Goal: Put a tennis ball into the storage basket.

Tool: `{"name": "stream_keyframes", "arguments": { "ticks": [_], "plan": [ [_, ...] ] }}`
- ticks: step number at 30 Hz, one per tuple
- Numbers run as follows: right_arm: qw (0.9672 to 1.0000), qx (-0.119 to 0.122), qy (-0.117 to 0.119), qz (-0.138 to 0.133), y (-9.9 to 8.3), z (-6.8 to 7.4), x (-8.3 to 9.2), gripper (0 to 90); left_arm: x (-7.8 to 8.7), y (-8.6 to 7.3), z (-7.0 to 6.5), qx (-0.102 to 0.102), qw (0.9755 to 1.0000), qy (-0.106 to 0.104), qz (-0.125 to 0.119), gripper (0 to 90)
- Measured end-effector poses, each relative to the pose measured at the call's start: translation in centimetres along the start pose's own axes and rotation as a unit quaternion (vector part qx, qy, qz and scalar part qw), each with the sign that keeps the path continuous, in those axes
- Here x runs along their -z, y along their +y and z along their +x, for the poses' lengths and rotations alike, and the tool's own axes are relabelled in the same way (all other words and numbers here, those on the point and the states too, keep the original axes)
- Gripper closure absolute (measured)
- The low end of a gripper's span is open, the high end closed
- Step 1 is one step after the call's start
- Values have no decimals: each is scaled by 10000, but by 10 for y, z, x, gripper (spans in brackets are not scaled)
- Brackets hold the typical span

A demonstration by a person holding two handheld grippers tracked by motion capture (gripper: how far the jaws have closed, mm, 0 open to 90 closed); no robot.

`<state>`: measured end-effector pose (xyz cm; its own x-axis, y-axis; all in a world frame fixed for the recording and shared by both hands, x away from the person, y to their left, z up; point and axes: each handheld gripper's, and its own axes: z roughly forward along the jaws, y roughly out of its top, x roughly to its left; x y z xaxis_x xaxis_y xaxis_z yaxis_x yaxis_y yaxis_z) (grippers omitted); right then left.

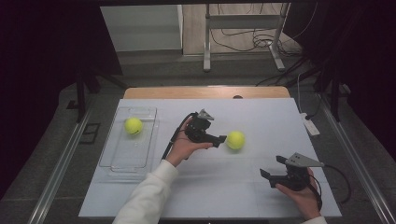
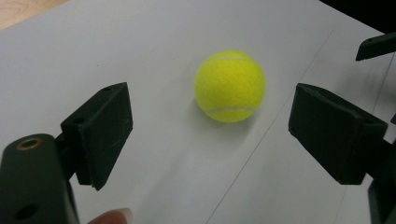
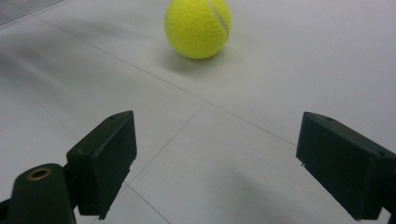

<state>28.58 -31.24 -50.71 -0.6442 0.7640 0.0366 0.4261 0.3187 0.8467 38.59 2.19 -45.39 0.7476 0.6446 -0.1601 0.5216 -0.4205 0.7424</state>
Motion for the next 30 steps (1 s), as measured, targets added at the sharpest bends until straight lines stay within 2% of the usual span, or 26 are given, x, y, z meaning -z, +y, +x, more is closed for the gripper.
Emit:
{"name": "stream_keyframes", "arguments": {
  "ticks": [30],
  "plan": [
    [10000, 0, -9, 6, -1, -1, 1, 129, -35, 12, -7, -78, 9996, -98, 255, 147]
  ]
}}
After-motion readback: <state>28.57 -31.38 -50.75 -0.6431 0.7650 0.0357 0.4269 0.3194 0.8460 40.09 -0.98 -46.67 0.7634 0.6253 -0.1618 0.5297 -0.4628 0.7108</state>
